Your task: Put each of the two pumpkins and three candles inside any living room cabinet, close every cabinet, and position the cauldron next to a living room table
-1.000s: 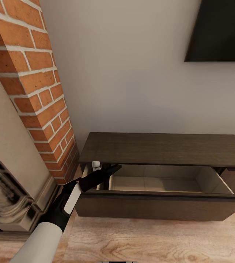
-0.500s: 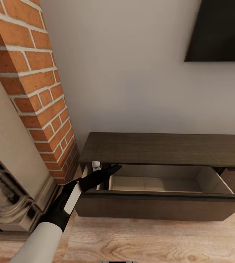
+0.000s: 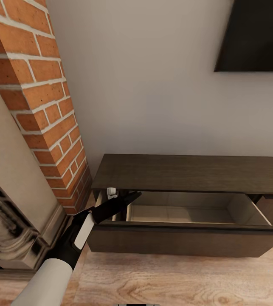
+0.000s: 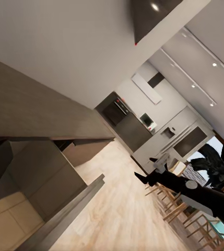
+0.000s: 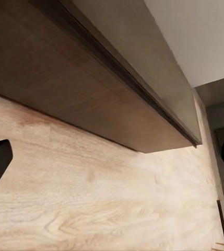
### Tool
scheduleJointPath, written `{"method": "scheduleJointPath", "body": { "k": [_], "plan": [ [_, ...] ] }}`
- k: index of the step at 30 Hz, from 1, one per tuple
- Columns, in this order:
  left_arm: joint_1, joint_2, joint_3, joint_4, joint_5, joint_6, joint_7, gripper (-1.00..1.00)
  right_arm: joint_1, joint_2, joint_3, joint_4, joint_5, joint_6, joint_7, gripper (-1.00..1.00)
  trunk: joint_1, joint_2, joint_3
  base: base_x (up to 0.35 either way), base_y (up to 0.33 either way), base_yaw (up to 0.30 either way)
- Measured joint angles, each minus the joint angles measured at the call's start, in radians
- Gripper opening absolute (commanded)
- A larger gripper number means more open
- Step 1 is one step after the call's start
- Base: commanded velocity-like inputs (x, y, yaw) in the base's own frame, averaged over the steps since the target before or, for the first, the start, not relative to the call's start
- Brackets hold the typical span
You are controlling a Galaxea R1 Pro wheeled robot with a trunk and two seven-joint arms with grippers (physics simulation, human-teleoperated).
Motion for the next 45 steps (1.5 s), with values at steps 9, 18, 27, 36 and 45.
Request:
{"method": "scheduleJointPath", "body": {
  "k": [9,18,27,36,45],
  "plan": [
    [0.001,0.001,0.012,0.004,0.045,-0.001,0.000,1.00,0.000,0.000,-0.004,0.000,0.000,-0.002,0.013,1.00,0.000,0.000,0.000,0.000,0.000,0.000],
    [-0.003,0.006,0.010,-0.071,0.057,0.017,-0.004,1.00,0.000,0.002,-0.004,0.000,-0.001,-0.003,0.034,1.00,-0.002,0.001,0.015,0.000,0.000,0.000],
    [-0.003,0.007,0.005,-0.111,0.050,0.021,0.003,1.00,0.000,0.003,-0.005,0.004,-0.003,-0.002,0.123,1.00,-0.006,0.003,0.050,0.000,0.000,0.000],
    [-0.003,0.001,0.002,-0.109,0.050,0.021,0.123,1.00,0.000,0.044,-0.034,0.001,-0.004,0.010,0.206,1.00,-0.010,0.005,0.085,0.000,0.000,0.000],
    [-0.003,0.003,-0.079,-0.104,0.049,0.022,0.189,1.00,0.000,0.124,-0.039,0.001,-0.005,0.016,0.216,1.00,-0.023,0.025,0.118,0.000,0.000,0.000]
  ]
}}
